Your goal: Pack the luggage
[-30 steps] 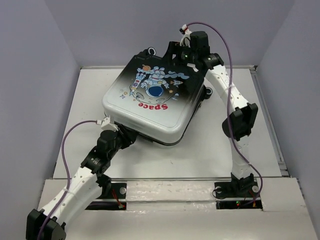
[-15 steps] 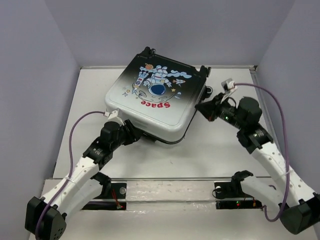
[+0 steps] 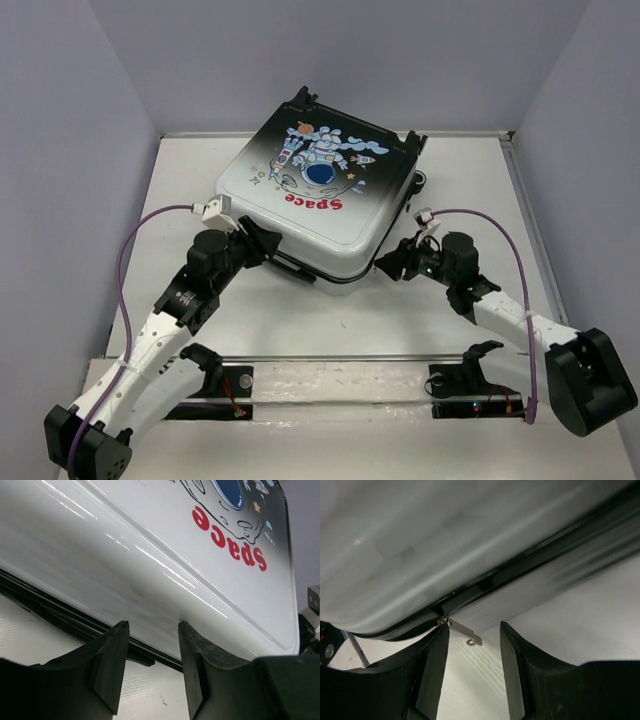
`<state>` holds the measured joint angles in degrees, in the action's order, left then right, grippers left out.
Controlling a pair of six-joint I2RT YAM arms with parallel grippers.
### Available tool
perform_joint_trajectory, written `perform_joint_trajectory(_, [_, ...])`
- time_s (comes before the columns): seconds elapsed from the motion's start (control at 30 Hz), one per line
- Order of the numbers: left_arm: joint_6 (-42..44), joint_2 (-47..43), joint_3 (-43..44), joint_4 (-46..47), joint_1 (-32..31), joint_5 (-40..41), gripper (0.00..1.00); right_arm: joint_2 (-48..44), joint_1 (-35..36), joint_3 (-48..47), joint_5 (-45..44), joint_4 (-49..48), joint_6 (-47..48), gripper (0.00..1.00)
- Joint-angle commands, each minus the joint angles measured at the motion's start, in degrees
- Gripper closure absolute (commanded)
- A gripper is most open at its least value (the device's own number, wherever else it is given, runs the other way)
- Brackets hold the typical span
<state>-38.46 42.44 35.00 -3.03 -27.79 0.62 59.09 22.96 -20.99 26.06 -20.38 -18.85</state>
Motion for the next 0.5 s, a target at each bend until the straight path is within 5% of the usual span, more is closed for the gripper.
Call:
perform_joint_trajectory(0.0, [0.31,-3.31,-3.27,1.29,-0.16,0.79,0.52,7.08,0.42,-0.19,7.05,-17.3,0.66,0.49])
perform_joint_trajectory(0.13, [1.37,-5.52,-6.96,-2.24,-0.25,-3.06,0.65,11.65,0.42,-0.36,8.56,-20.57,1.18,0.51])
perform_joint_trajectory(0.47, [-1.79,-2.37,-11.36,1.08,-5.78,-6.51,0.67,9.55,0.42,1.4,10.15,-19.35,2.32,0.53])
